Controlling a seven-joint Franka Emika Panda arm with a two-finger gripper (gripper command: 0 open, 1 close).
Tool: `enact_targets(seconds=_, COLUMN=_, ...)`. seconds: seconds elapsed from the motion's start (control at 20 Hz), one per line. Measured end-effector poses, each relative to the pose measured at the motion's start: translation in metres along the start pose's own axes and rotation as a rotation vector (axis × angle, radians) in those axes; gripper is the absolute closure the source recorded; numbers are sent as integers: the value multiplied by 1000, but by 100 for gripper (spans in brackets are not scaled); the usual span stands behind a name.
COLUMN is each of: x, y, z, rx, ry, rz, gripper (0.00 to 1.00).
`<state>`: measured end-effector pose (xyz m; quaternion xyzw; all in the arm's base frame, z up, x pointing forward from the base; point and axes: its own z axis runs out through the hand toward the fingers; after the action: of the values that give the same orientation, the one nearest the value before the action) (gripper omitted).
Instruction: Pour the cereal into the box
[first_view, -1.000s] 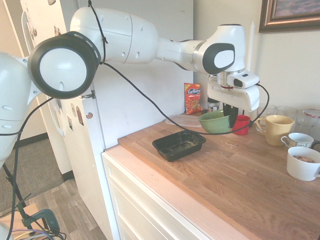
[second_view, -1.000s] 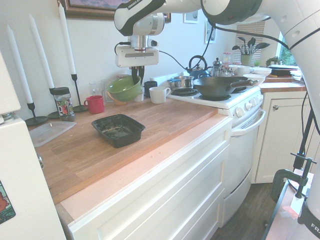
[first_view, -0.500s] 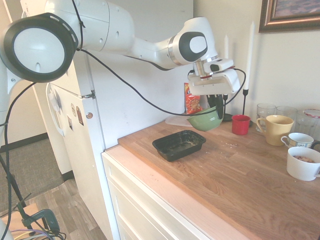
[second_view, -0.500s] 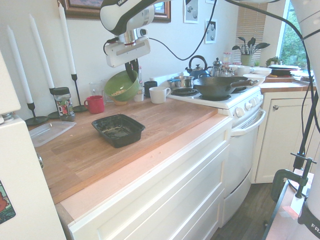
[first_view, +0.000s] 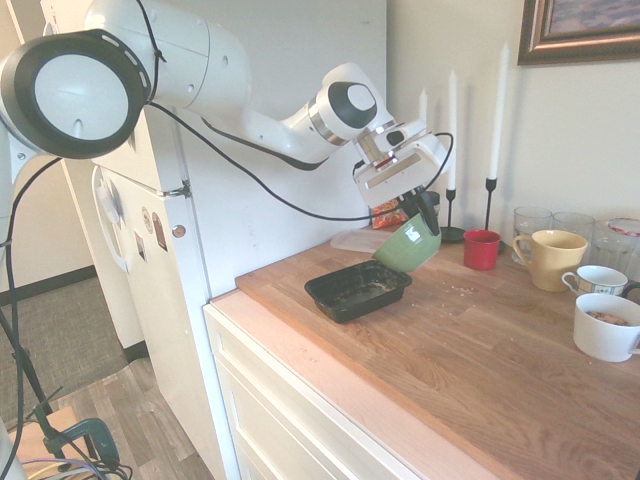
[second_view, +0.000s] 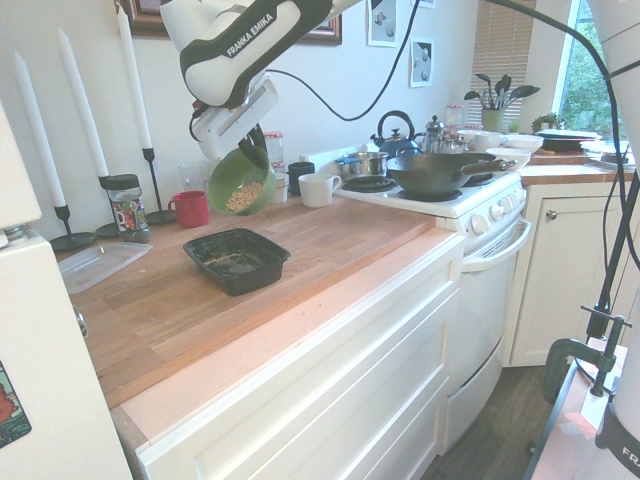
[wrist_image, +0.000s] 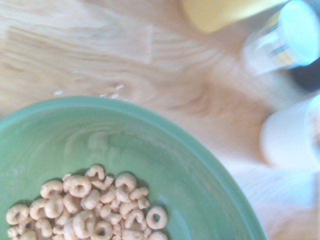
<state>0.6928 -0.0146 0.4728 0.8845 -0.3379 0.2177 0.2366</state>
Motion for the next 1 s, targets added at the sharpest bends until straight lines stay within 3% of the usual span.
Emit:
enact_targets(seconds=0.5, x=-48, y=-47, z=-33, rx=-77, ry=240, rz=-142, gripper=100)
enact_targets(seconds=1.0, x=-96, y=-49, z=-37, rx=-145, ry=379, rz=-274, gripper=100)
